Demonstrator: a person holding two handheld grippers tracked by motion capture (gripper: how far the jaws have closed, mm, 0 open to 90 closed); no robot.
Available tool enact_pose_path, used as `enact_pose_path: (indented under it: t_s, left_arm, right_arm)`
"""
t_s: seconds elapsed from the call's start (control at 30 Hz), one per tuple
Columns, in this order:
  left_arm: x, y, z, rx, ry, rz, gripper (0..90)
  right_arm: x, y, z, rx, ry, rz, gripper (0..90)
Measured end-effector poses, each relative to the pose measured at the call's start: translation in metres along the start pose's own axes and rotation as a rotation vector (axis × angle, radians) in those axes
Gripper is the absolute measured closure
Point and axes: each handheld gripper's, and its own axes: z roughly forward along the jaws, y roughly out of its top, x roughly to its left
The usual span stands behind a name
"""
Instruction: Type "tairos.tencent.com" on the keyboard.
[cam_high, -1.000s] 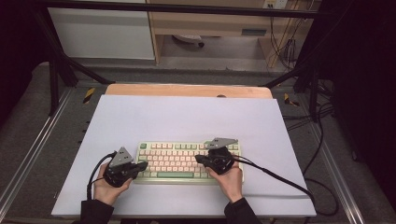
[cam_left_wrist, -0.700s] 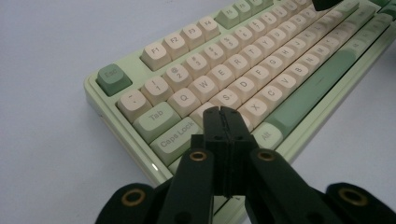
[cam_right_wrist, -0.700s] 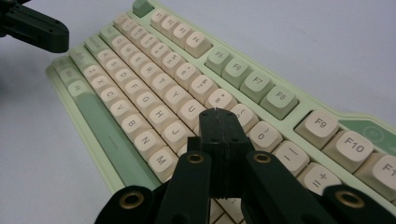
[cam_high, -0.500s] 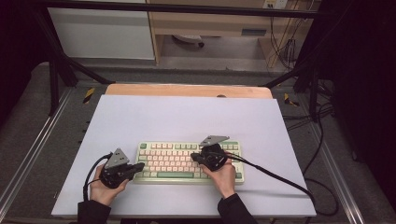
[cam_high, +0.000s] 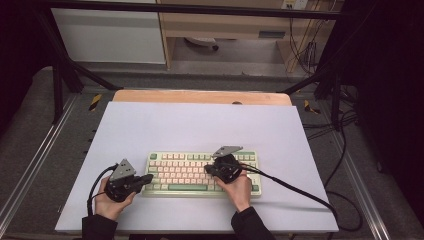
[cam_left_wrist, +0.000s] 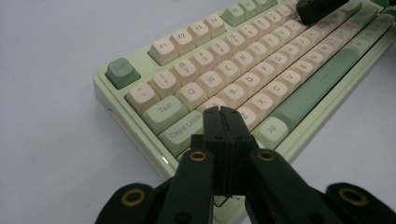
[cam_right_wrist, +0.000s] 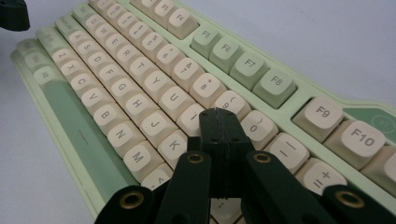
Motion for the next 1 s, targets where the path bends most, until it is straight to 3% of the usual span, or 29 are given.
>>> enact_pose_path:
  t_s: [0.57, 1.0]
  left_arm:
    - [0.0, -0.001, 0.001, 0.001, 0.0, -0.003, 89.7]
    - [-0.001, 0.0, 0.002, 0.001, -0.001, -0.001, 89.7]
  right_arm:
    - [0.008, 0.005, -0.027, -0.05, 0.015, -0.029, 90.0]
    - [0.017, 0.002, -0.029, -0.055, 0.04, -0.036, 90.0]
